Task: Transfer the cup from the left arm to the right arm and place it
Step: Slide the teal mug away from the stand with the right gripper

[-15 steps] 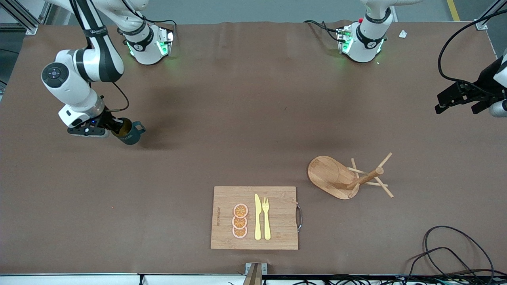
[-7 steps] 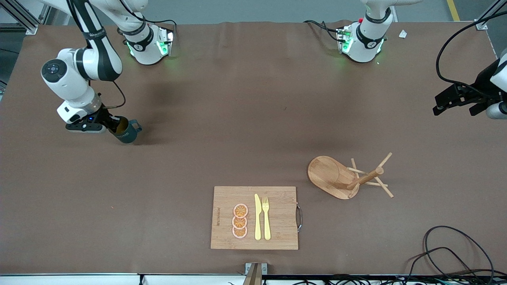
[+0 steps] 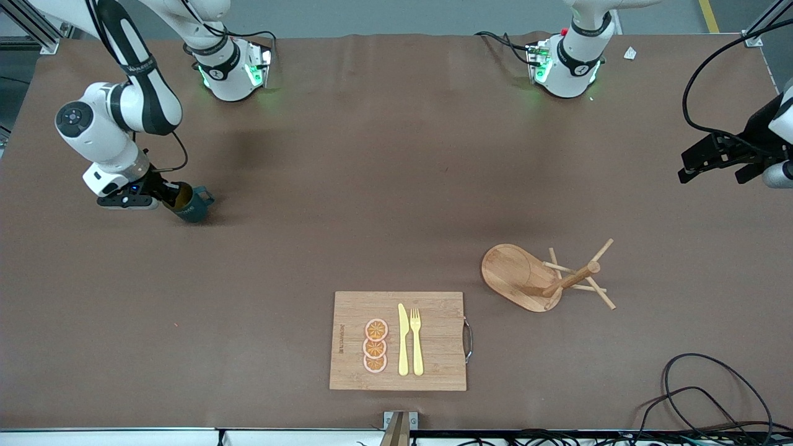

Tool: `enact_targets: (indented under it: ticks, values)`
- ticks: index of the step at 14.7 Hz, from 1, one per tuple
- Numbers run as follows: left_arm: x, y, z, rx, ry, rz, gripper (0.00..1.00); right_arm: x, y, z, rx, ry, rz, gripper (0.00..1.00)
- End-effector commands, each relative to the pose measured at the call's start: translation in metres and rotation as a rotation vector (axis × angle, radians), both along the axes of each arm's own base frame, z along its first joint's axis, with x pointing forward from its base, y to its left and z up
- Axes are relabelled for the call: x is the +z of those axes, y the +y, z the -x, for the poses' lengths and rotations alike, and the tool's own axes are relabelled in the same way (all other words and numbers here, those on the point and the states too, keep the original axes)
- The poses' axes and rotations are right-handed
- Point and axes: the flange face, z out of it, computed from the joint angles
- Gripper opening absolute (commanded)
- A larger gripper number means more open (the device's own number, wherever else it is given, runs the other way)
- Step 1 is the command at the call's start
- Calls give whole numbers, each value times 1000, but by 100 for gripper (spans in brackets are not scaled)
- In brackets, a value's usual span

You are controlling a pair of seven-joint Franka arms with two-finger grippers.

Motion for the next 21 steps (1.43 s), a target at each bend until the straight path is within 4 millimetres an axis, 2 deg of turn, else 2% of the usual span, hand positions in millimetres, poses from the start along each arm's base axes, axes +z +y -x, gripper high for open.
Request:
enact_targets:
  ticks: [1,2,4,5,6,7,9,10,11,13,17,21]
  values:
    - [6,2,-1,6,-13,2,100,-16,-15,10,10,23,-19,0]
    - [10,1,-1,9,-22,3,100,-15,-15,10,11,22,-19,0]
    - [32,5,0,12,-67,10,100,-15,-15,10,11,25,-19,0]
    - [37,6,1,13,-74,13,100,-15,-14,9,14,23,-19,7]
    - [37,6,1,12,-73,6,100,-14,-15,8,13,23,-19,26]
    - [34,4,0,11,-66,4,100,-14,-15,8,13,23,-19,63]
    - [32,2,0,3,-63,4,100,-14,-16,8,10,23,-19,79]
    - [25,-1,-5,-3,-51,3,100,-14,-18,9,3,24,-20,84]
    - [20,1,-8,5,-40,7,100,-15,-26,12,-18,25,-21,93]
    - [19,3,-7,11,-31,19,100,-15,-28,13,-24,28,-23,100]
    - [24,1,-3,6,-35,8,100,-4,-23,18,-63,77,-47,100]
    - [27,2,-3,0,-40,4,100,27,8,15,-71,113,-167,100]
